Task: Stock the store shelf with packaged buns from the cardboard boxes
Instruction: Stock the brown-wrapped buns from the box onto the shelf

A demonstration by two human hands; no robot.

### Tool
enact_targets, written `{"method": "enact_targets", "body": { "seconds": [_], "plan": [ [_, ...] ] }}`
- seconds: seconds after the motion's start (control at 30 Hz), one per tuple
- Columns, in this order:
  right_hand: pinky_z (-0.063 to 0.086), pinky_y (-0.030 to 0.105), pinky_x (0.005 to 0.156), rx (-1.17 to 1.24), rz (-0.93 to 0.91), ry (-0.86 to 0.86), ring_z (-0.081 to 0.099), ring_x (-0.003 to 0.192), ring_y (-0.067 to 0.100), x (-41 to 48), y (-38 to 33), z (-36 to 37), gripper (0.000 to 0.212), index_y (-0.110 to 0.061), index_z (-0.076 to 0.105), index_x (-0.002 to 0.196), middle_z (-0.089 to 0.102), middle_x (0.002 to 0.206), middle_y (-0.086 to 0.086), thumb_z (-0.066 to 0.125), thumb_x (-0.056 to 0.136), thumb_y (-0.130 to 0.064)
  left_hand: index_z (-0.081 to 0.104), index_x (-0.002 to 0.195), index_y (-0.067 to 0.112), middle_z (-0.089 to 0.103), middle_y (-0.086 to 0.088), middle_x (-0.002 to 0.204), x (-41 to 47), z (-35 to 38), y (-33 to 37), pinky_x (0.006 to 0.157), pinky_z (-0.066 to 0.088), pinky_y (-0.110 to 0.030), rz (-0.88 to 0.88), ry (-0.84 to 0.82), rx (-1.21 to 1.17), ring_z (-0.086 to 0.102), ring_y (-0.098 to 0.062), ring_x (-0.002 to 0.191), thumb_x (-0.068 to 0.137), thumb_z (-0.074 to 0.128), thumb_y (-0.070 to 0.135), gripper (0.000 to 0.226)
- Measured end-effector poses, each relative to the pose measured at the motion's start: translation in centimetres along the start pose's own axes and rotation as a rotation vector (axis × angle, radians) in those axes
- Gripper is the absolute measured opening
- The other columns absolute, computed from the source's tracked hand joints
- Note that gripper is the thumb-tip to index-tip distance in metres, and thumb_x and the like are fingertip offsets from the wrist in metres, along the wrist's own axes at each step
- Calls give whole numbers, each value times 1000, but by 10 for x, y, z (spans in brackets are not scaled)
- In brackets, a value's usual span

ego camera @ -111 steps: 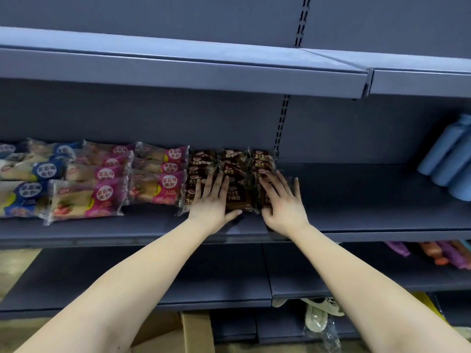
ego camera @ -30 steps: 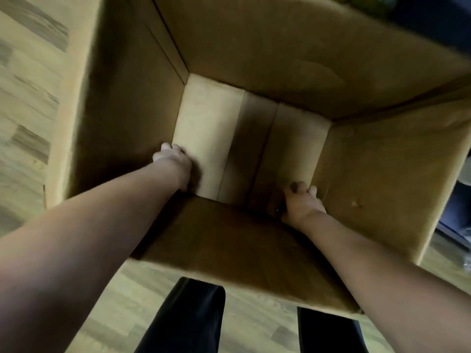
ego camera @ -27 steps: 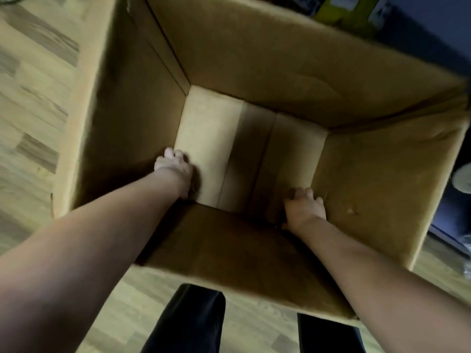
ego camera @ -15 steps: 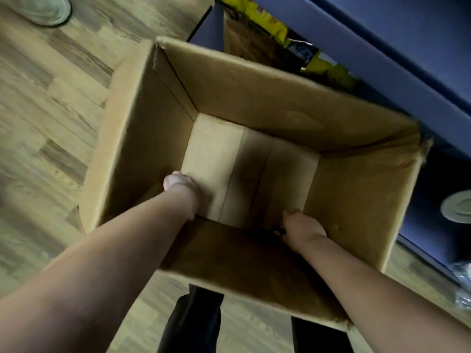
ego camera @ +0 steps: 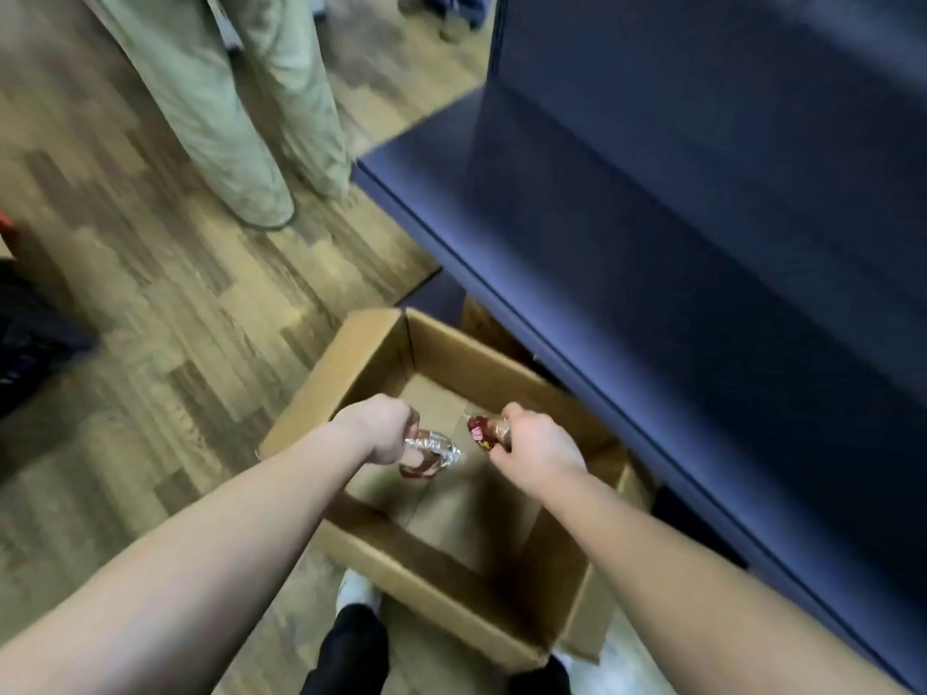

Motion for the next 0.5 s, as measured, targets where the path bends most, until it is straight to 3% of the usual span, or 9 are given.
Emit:
{"method": "enact_targets", "body": {
  "seconds": [0.1, 0.17, 0.23, 0.33, 0.43, 0.5],
  "plan": [
    [47, 33, 77, 10, -72, 125, 60, 100, 30, -35, -29, -77, 25, -16, 49, 109, 62, 109, 7, 52, 88, -29, 50, 71, 21, 58, 3, 77, -52, -58, 12, 67, 41, -23, 0, 94, -167, 56, -21, 80, 78, 66, 31, 21],
    [47, 34, 78, 62, -93, 223, 58, 100, 30, -59, -46, -124, 25, -17, 49, 108, 61, 109, 7, 51, 87, -30, 47, 64, 19, 58, 4, 64, -88, -102, 23, 62, 41, -23, 65, 187, -406, 54, -16, 65, 71, 65, 34, 24],
    [49, 34, 79, 123, -120, 319, 59, 99, 29, -82, -61, -169, 26, -17, 50, 109, 61, 108, 5, 53, 87, -32, 50, 67, 17, 56, 0, 61, -127, -147, 36, 54, 42, -21, 157, 291, -719, 51, -15, 55, 70, 64, 33, 22],
    [49, 36, 76, 171, -183, 442, 60, 94, 28, -109, -81, -233, 23, -17, 50, 104, 63, 102, 4, 54, 88, -34, 50, 73, 15, 46, -5, 63, -172, -207, 52, 45, 36, -16, 210, 442, -1118, 45, -10, 47, 90, 55, 20, 18],
    [48, 36, 74, 168, -244, 565, 60, 94, 28, -133, -100, -291, 24, -15, 52, 102, 64, 99, 5, 56, 88, -34, 56, 79, 9, 47, -7, 60, -202, -256, 66, 51, 45, -21, 276, 510, -1346, 47, -13, 47, 82, 53, 27, 18],
    [47, 36, 75, 182, -262, 654, 59, 95, 29, -148, -109, -323, 24, -14, 52, 101, 64, 99, 6, 57, 87, -33, 61, 97, 4, 57, -14, 79, -212, -286, 71, 67, 55, -42, 342, 569, -1358, 58, -23, 68, 71, 63, 39, 44]
  ]
}}
Point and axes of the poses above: each hand's wrist, its own x-axis towards the middle knuckle, its own z-axis out of the palm, y = z × x, the point moved 4 cm from there along x, towards the middle knuckle
